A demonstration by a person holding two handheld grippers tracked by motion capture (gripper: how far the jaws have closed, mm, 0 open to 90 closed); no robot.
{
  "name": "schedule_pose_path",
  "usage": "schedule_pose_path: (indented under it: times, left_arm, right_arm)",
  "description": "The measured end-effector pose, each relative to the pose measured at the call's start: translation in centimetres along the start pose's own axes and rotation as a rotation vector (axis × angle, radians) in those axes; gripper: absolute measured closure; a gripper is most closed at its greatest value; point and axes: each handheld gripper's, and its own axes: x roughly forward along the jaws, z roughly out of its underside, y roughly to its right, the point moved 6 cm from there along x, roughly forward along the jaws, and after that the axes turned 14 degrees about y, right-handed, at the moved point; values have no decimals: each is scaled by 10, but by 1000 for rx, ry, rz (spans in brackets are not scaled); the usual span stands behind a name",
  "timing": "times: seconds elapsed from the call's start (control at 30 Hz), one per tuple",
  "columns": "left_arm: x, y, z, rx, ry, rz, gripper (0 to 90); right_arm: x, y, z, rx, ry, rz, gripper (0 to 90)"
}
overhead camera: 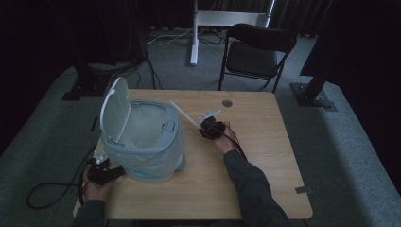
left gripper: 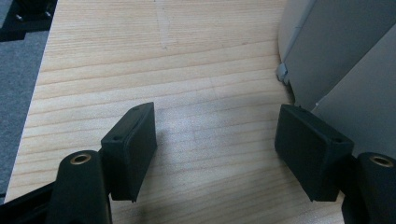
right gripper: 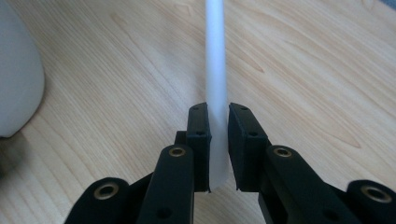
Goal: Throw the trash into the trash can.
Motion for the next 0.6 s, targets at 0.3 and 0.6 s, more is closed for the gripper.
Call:
schedule_pose_path:
  times: [0.3, 0.6]
  left_arm:
    - [0, 0, 0, 4, -3, 1, 299]
    - [0, 0, 0, 1, 0, 0, 299]
  right_arm:
    - [-11, -1, -8, -4, 34, -1, 788]
    - [-24, 0, -14, -4, 63, 6, 789]
